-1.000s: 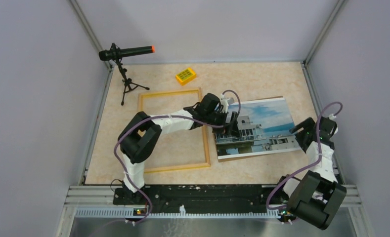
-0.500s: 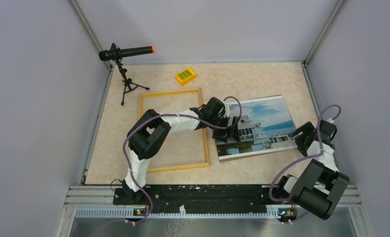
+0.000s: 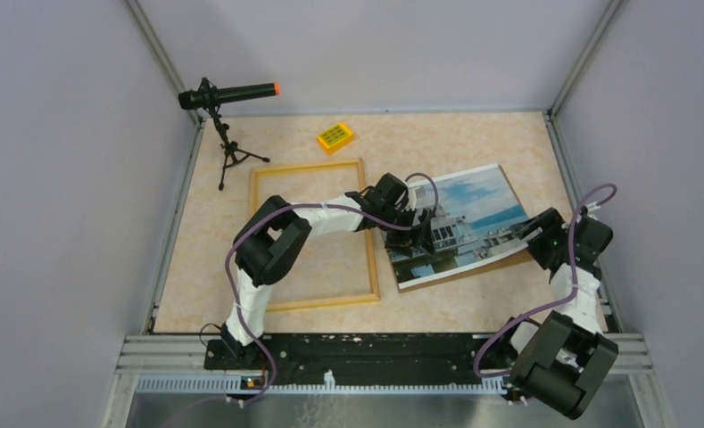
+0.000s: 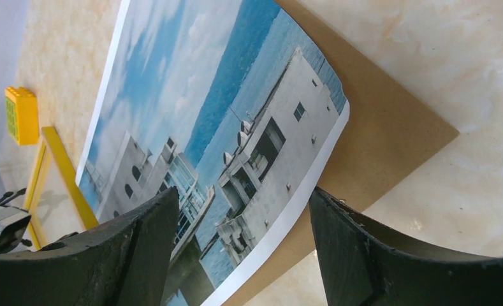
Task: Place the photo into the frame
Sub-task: Pick up the photo at the center of the board.
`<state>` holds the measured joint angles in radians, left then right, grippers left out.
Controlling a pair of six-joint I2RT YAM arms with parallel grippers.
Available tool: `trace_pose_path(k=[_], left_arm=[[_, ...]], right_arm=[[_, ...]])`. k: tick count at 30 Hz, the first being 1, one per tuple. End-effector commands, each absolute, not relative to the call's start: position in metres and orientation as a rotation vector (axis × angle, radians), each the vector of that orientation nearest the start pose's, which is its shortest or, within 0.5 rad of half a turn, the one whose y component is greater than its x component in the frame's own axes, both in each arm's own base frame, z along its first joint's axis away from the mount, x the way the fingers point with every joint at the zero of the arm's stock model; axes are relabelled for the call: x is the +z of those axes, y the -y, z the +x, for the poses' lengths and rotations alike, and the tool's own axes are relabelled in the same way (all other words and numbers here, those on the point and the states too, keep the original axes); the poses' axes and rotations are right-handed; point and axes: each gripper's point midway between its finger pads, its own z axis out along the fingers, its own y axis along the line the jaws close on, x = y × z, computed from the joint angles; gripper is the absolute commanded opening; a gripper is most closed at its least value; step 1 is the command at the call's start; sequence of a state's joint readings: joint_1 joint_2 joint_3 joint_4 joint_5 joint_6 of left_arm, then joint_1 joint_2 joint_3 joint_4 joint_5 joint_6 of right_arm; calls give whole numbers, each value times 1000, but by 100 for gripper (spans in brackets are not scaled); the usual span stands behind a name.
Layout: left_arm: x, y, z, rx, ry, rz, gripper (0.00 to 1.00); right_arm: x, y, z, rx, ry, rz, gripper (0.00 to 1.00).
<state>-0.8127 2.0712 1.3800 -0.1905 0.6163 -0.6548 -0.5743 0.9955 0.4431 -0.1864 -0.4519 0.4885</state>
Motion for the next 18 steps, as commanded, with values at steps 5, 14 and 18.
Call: trace_pose_path(k=[5,14,18], left_arm=[[34,419,240,-1181,-2768,530,91],[40,420,242,-1180,-2744,546,91],[44,420,245,-1168,-2723,561,91]], right_arm=[[98,47,293,691,-1897,905,72],[93,40,300,730,-1776,931,69],[87,28,307,750,-1789,917,58]])
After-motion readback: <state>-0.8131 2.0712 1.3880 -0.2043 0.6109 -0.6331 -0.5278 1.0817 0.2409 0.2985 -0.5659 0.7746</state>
